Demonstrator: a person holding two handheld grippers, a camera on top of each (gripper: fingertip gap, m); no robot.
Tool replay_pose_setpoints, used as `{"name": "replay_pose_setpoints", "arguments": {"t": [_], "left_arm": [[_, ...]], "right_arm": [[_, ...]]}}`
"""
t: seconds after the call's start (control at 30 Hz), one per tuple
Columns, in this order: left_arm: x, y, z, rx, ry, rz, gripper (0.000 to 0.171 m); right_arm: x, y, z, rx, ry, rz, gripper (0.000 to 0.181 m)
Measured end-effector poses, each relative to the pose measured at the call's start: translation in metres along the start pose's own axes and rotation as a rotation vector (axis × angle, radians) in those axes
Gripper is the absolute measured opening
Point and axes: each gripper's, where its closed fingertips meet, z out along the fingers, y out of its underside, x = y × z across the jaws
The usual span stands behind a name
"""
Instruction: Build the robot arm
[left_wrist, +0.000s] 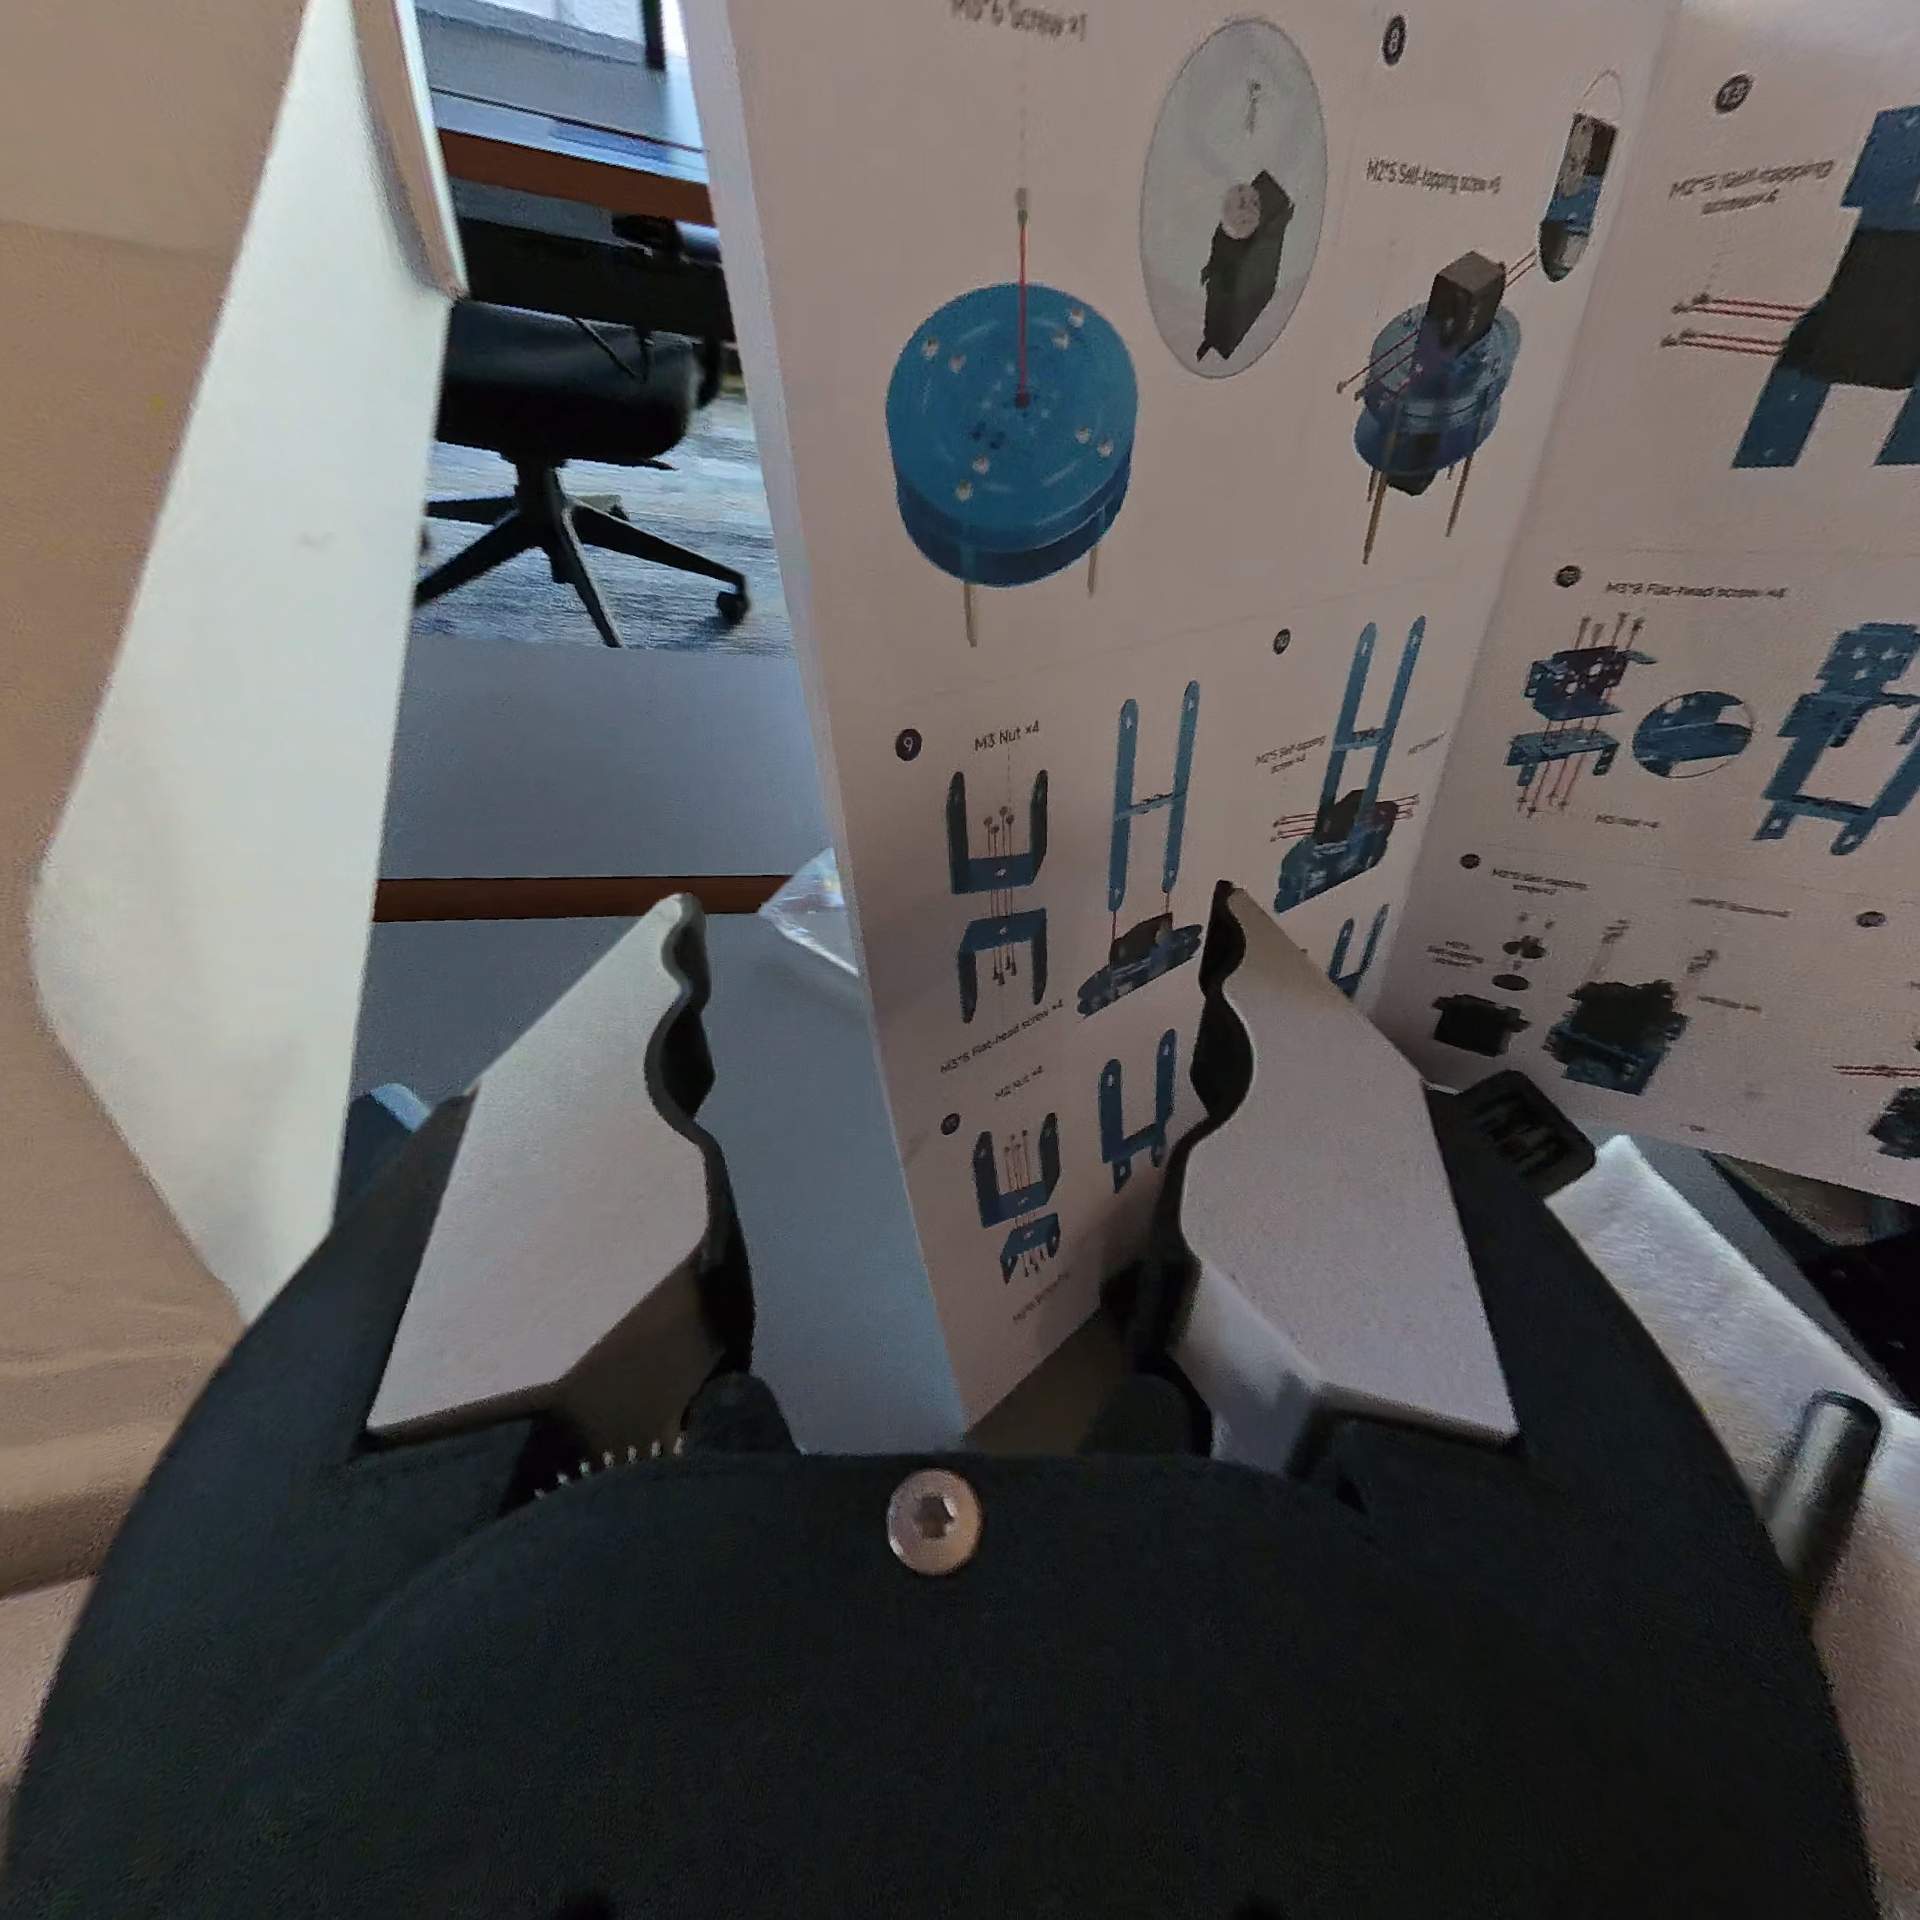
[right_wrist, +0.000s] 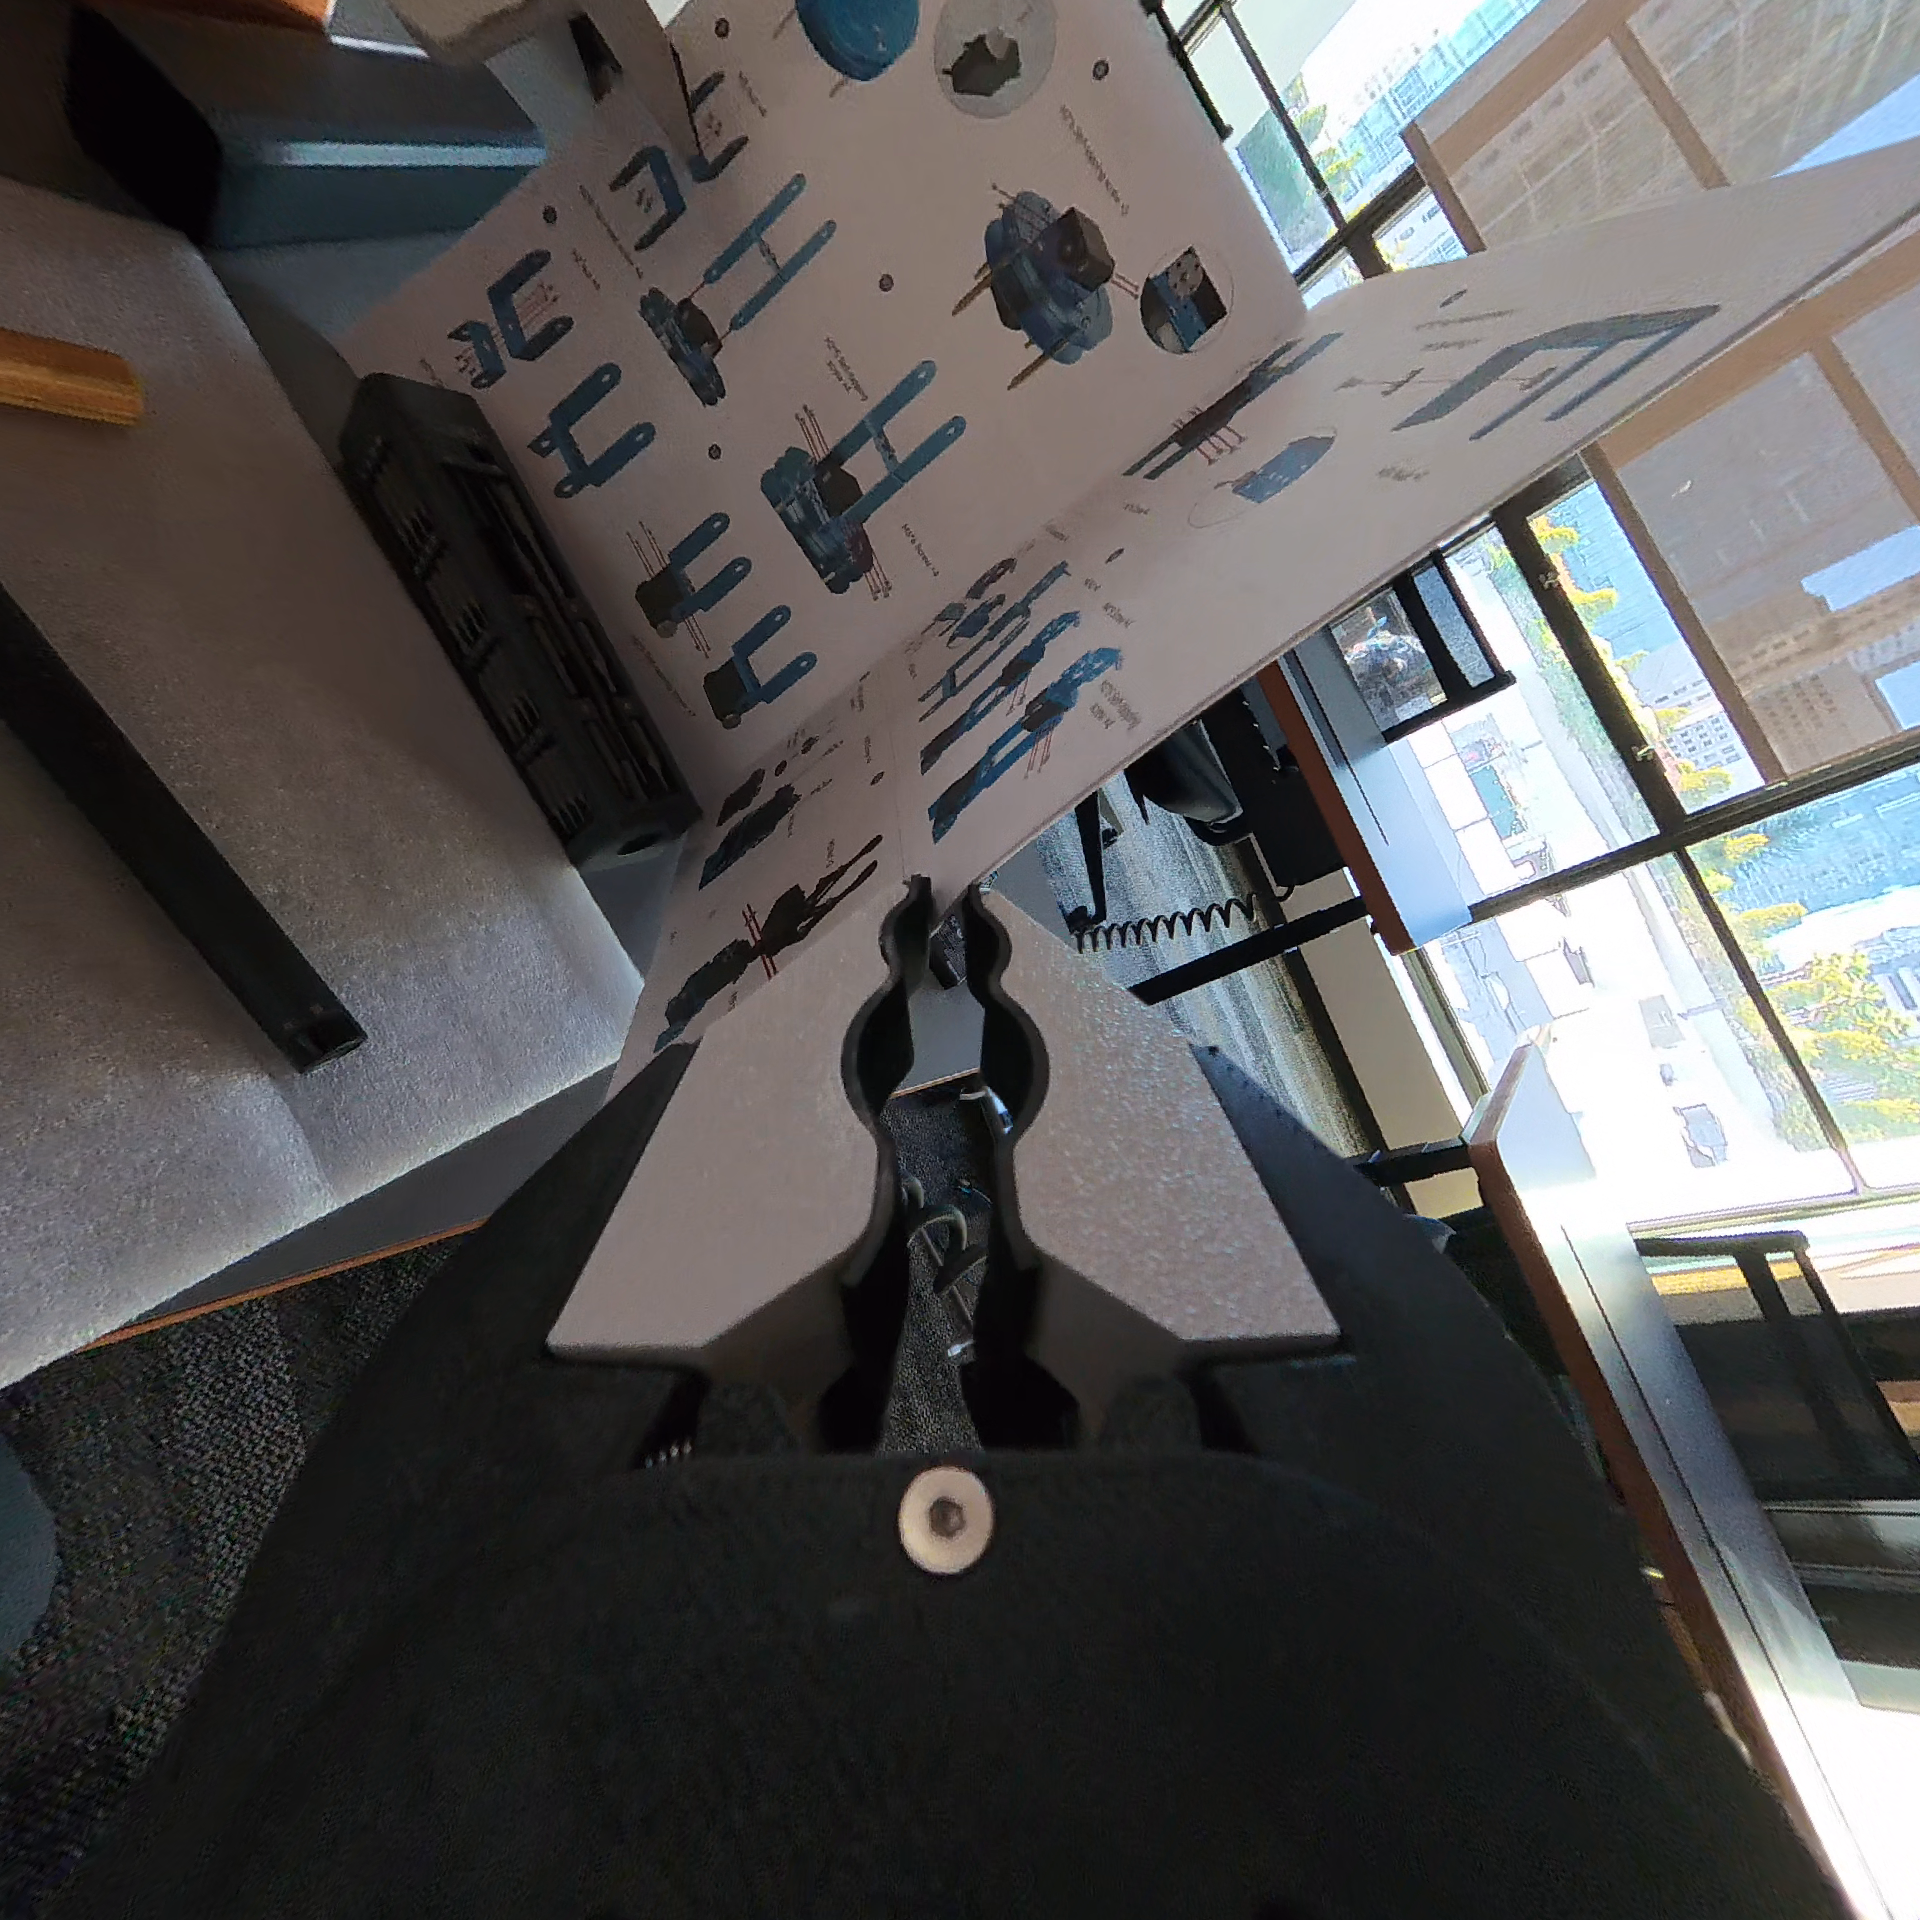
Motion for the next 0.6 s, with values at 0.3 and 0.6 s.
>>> {"name": "replay_pose_setpoints", "arguments": {"t": [0.3, 0.6], "left_arm": [[0.007, 0.010, 0.003, -0.045, 0.158, -0.127, 0.057], [0.006, 0.012, 0.001, -0.040, 0.153, -0.082, 0.009]], "right_arm": [[0.000, 0.006, -0.002, 0.003, 0.006, 0.031, 0.004], [-0.006, -0.001, -0.004, 0.042, 0.010, 0.051, 0.004]]}}
